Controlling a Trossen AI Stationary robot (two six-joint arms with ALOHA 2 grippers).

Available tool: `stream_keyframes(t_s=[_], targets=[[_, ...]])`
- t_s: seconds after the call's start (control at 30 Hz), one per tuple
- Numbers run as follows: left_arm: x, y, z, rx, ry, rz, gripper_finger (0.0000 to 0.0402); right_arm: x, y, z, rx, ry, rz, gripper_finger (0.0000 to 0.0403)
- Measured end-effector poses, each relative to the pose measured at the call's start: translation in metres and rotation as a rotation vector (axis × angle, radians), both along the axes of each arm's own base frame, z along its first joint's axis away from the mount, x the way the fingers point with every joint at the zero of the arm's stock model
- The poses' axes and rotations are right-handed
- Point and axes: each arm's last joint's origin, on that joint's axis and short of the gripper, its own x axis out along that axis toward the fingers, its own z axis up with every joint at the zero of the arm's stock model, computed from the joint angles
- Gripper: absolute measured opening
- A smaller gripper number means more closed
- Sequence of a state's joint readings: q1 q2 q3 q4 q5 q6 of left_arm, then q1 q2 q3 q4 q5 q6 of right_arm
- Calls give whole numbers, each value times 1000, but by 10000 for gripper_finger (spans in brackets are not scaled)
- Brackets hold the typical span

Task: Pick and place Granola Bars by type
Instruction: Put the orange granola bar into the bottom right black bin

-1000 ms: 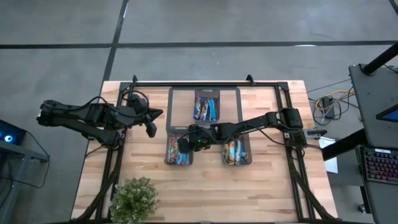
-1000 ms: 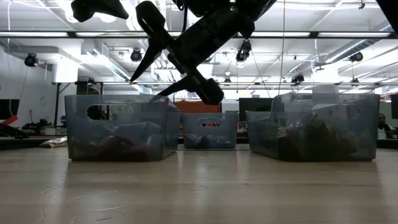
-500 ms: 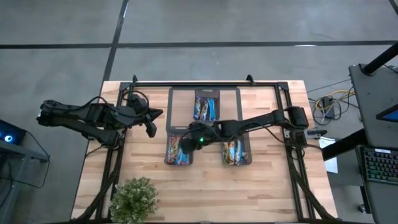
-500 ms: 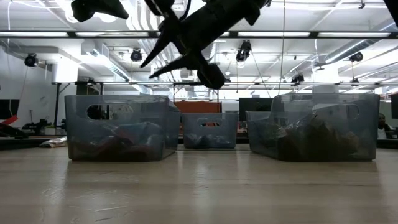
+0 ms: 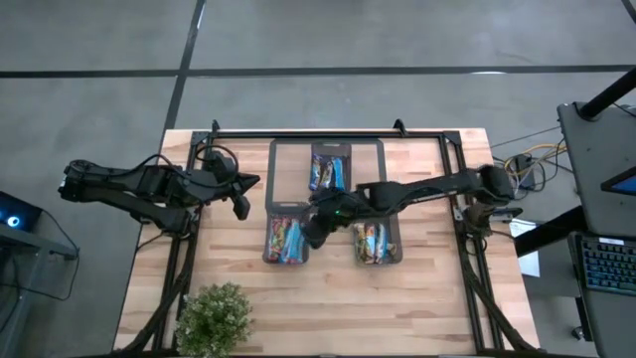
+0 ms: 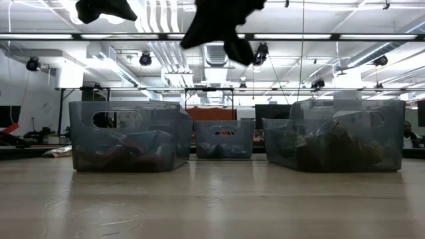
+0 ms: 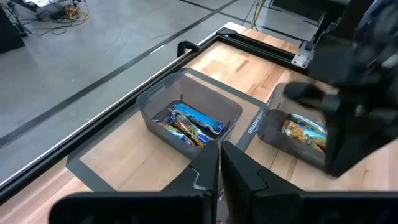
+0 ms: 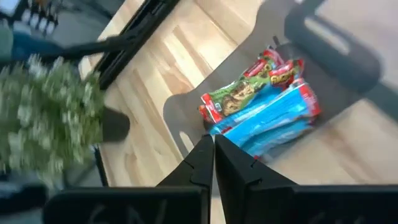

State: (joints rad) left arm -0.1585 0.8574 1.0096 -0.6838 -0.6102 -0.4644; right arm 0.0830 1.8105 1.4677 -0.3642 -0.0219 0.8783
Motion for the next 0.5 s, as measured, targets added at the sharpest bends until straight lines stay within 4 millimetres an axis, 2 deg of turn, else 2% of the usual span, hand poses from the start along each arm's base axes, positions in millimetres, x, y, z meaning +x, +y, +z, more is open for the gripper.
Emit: stream_keyframes(t_s=[0.17, 0.37, 0.5], targets=[[0, 0, 0, -3, 1, 2, 0, -30, -4, 35, -110, -6, 42, 8], [0, 0, 3, -16, -41, 21, 1, -82, -13, 76, -244, 45, -59, 8], [1, 1, 7, -23, -75, 42, 17, -115, -18, 95, -317, 74, -130, 8]])
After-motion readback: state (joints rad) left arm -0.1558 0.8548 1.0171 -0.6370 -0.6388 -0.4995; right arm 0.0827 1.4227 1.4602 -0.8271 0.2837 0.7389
